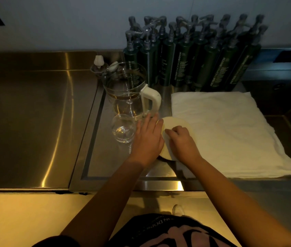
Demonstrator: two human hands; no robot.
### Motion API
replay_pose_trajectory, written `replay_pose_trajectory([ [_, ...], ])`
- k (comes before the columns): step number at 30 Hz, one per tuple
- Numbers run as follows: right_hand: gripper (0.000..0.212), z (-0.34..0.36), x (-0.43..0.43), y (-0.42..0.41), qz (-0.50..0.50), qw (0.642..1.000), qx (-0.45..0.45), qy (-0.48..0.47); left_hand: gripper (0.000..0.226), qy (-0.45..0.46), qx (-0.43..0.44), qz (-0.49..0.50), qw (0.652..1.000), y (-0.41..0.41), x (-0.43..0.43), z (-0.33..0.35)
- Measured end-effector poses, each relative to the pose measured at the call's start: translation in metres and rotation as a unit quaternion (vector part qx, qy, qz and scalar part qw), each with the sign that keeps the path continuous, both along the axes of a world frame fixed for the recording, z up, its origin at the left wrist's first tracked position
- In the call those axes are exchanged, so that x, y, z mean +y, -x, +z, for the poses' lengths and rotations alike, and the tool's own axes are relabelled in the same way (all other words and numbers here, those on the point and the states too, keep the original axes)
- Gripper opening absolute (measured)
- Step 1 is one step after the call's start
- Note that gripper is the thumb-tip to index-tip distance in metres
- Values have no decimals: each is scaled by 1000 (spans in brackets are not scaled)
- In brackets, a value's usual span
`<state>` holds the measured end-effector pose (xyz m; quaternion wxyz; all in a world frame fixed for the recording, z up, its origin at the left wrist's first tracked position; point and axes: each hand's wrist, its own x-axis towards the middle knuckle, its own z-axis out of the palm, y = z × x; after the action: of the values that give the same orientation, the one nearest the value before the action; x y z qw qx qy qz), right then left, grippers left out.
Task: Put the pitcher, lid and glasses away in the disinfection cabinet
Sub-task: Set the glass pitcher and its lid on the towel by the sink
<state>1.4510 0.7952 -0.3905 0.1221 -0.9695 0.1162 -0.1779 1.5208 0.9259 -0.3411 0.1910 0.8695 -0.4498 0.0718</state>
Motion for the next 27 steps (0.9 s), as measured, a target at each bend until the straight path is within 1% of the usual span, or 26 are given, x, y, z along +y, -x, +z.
replay_pose_trajectory([
  [7, 47, -3, -52, 14, -14, 999, -28, -13, 44, -17, -20, -14, 1000, 10, -43, 1],
  [10, 45, -1, -73, 18, -19, 999, -28, -10, 51, -35, -19, -10, 999, 15, -60, -6],
  [15, 43, -2, -108, 15, -13, 1000, -24, -10, 53, -73, 39, 7, 997, 19, -89, -12],
  [18, 45, -4, -126, 11, -7, 1000, -18, -19, 53, -72, 51, 19, 996, 18, -105, -16],
  [20, 45, -5, -136, 7, -3, 1000, -12, -20, 55, -97, 60, 33, 993, 17, -115, -20],
  [22, 42, -5, -144, 2, 6, 1000, -12, -21, 55, -130, 56, 49, 989, 12, -124, -26],
  [25, 35, -5, -156, -9, 23, 999, -8, -30, 49, -132, 38, 52, 989, 5, -137, -32],
  [27, 34, -5, -164, -18, 29, 999, 4, -41, 52, -164, 30, 61, 984, -3, -143, -39],
])
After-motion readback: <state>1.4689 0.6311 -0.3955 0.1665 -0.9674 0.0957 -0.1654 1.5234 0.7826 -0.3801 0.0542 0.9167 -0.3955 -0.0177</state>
